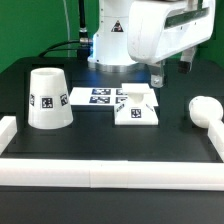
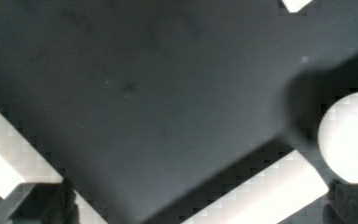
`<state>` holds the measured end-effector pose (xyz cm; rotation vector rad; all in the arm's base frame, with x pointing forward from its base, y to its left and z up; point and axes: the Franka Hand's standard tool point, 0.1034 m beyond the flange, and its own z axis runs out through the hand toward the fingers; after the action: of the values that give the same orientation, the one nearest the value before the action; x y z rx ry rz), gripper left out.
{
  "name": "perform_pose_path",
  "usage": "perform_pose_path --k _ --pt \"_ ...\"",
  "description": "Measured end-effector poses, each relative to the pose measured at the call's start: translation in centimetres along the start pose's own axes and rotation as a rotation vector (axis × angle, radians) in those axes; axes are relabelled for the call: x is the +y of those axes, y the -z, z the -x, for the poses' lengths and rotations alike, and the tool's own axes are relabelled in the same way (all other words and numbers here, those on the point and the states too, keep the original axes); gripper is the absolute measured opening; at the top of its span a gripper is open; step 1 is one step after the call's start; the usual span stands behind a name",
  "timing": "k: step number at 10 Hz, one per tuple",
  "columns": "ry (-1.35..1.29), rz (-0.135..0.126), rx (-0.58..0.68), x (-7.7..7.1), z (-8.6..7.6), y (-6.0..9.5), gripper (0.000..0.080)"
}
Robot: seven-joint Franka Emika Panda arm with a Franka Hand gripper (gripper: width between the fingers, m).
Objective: Assemble lamp
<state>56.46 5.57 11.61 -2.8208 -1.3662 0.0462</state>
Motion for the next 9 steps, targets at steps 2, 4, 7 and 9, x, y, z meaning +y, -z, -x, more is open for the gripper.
perform_pose_path --k 2,4,7,9 --pt "-0.014 0.006 0.003 -0.6 1.6 -0.3 0.0699" --pt "-0.032 0.003 -0.006 -2.2 4.6 -0.9 0.0699" --pt "-0.049 0.000 -0.012 -3.6 6.6 -1.8 0.0699" --pt "-0.078 -0.001 -0.012 -3.6 6.6 -1.8 0.0699"
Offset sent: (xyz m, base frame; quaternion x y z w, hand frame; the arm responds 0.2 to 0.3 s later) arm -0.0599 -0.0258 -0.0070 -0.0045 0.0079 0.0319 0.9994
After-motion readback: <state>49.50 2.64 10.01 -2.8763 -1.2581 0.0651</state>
